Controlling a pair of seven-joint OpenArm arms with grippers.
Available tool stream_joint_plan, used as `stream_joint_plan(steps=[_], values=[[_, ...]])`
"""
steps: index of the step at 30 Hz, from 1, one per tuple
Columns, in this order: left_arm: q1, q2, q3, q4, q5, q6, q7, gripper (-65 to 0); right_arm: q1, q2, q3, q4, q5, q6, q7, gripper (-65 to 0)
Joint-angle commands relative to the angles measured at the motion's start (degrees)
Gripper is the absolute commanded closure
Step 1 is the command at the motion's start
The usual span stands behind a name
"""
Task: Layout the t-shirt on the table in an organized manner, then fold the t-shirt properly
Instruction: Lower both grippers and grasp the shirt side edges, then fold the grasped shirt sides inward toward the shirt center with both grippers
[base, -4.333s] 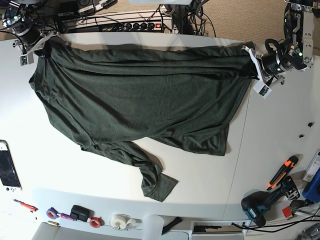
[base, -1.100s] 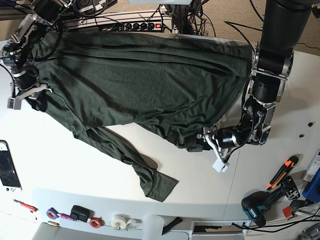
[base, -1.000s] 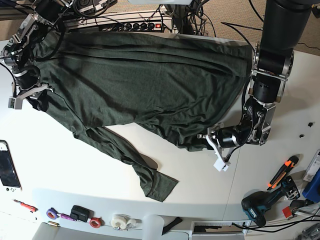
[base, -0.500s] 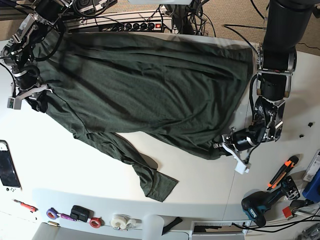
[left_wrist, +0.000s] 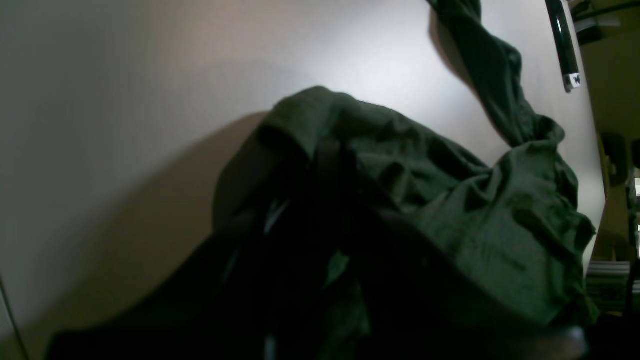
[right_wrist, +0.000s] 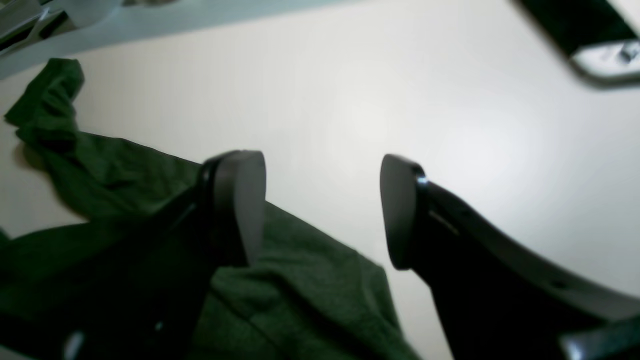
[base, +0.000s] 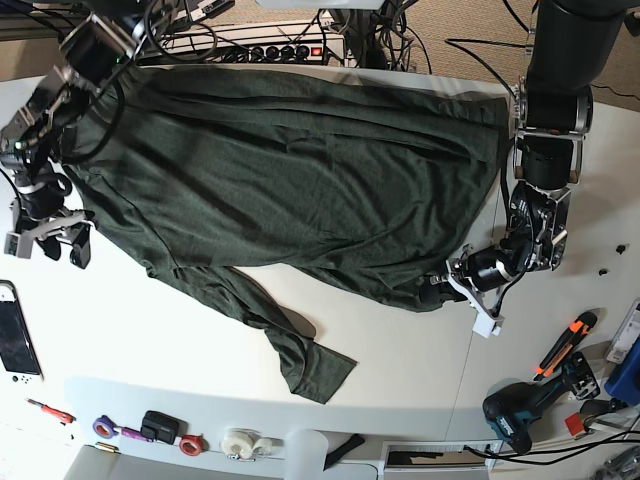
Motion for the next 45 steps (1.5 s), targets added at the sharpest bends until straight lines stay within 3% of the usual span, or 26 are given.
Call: stream_joint_plan(steps=[1, 8, 12, 18, 22, 32, 35, 40, 42, 45], values=[[-0.92, -0.31, -0.15, 0.42, -0.76, -0.02, 0.44, 0.0, 2.23, 2.05, -0.81, -1.95, 0.72, 0.24, 1.16, -36.4], [-0.92, -0.28, -0.15, 0.42, -0.79, -0.02, 0.42, 0.0, 13.51, 10.58, -14.62, -29.14, 0.68, 0.76, -0.07, -36.3], [-0.92, -0.28, -0.15, 0.42, -0.81, -0.02, 0.04, 0.0, 18.53, 12.61, -23.32, -40.06, 0.70, 0.76, -0.81, -36.3], [-0.92, -0.28, -0.15, 0.42, -1.03, -0.02, 0.04, 0.0, 19.21, 12.55, -35.01, -42.05, 3.65, 0.76, -9.38, -36.3], [-0.92, -0.28, -0.15, 0.42, -1.03, -0.04, 0.04, 0.0, 19.21, 12.55, -40.06, -42.05, 6.84, 0.76, -11.78, -36.3], [-0.92, -0.31, -0.15, 0.42, -1.18, -0.46, 0.07, 0.0, 18.69, 13.35, -40.79, -42.05, 6.95, 0.76, -14.53, -35.5], [-0.92, -0.28, -0.15, 0.42, -1.22, -0.46, 0.07, 0.0, 17.40, 13.51, -40.79, -42.03, 7.21, 0.76, -14.47, -26.1], [-0.92, -0.28, -0.15, 0.42, -2.34, -0.46, 0.07, 0.0, 15.26, 13.64, -40.76, -41.92, 7.15, 0.76, -14.14, -1.1], [-0.94, -0.28, -0.15, 0.48, -2.95, -0.50, 0.04, 0.0, 14.93, 13.81, -40.76, -41.70, 7.13, 0.76, -13.94, 0.0], [-0.94, -0.33, -0.15, 0.83, -2.97, -3.43, 0.04, 0.0, 14.97, 13.97, -40.06, -41.13, 7.13, 0.76, -13.51, 0.0]])
